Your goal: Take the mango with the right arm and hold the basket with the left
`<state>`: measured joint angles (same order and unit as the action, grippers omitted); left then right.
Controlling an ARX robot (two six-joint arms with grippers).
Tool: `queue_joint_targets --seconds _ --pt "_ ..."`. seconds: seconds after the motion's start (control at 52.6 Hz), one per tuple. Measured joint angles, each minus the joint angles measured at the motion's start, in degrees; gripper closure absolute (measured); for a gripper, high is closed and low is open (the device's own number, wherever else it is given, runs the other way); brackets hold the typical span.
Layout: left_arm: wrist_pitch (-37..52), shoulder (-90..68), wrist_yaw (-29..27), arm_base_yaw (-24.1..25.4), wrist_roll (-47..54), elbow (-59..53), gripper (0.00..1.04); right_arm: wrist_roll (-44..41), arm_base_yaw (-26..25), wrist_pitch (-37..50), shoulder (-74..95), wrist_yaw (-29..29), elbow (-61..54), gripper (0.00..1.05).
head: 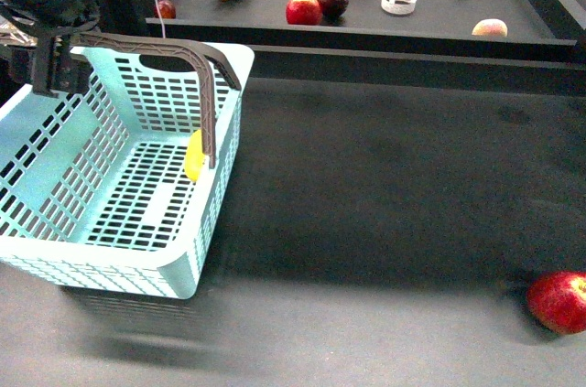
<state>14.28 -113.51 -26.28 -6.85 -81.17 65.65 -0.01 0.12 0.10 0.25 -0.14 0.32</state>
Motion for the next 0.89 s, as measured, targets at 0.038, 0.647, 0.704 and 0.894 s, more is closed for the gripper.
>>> queue_joint_targets --seconds 0.038,0.647,0.704,0.894 --pt "0.33 1.68 -0.50 0.24 0.74 -1.53 0.08 0.00 0.00 0.00 0.00 0.00 0.00 0.08" --pt "8.11 35.01 -14.73 -2.73 16.81 -30.58 0.08 0.00 0.00 0.00 0.00 0.00 0.00 0.08" --pt "8.90 36.79 -16.00 -2.69 18.14 -31.98 0.08 0.00 0.00 0.00 0.00 0.00 0.00 0.08" --pt "7.34 39.87 -18.43 -3.13 19.93 -32.20 0.08 0.00 0.00 0.00 0.00 0.02 0.00 0.08"
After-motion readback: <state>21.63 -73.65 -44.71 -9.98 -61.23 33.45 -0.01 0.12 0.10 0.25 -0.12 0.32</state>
